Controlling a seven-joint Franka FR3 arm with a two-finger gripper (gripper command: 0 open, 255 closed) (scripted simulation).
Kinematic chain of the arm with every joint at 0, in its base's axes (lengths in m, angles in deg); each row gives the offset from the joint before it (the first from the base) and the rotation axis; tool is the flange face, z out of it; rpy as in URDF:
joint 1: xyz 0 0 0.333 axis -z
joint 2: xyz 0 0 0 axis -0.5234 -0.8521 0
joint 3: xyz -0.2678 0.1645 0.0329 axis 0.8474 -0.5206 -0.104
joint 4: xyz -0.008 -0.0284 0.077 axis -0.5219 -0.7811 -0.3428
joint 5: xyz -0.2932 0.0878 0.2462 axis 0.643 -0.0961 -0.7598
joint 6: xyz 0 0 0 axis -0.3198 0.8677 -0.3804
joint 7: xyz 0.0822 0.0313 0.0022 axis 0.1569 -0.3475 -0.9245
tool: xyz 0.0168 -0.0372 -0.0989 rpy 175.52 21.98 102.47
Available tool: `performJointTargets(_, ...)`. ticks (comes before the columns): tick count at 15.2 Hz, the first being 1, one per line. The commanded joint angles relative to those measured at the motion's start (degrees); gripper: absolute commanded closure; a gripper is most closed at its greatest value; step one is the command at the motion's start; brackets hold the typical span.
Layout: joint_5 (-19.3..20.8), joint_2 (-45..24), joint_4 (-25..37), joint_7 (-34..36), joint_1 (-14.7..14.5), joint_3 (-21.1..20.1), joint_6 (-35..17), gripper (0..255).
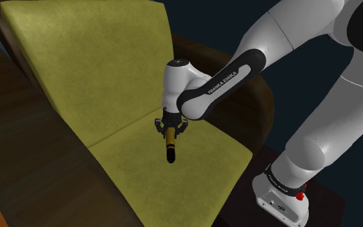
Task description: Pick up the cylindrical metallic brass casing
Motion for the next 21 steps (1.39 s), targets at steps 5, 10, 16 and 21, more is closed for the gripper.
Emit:
performJointTargets(5,0.18,-0.18,0.18,0.17,-0.05,0.02,0.05,255)
performJointTargets(10,-4.19,3.96,0.91,-2.96,0.33,-0.68,3.93,255)
performJointTargets(16,-8.21,8.43,2.29,-5.89,0.22,-0.57,8.84,255)
performJointTargets(21,-10.24,11.15,3.53,-7.41,-0.01,-0.14,12.31,255)
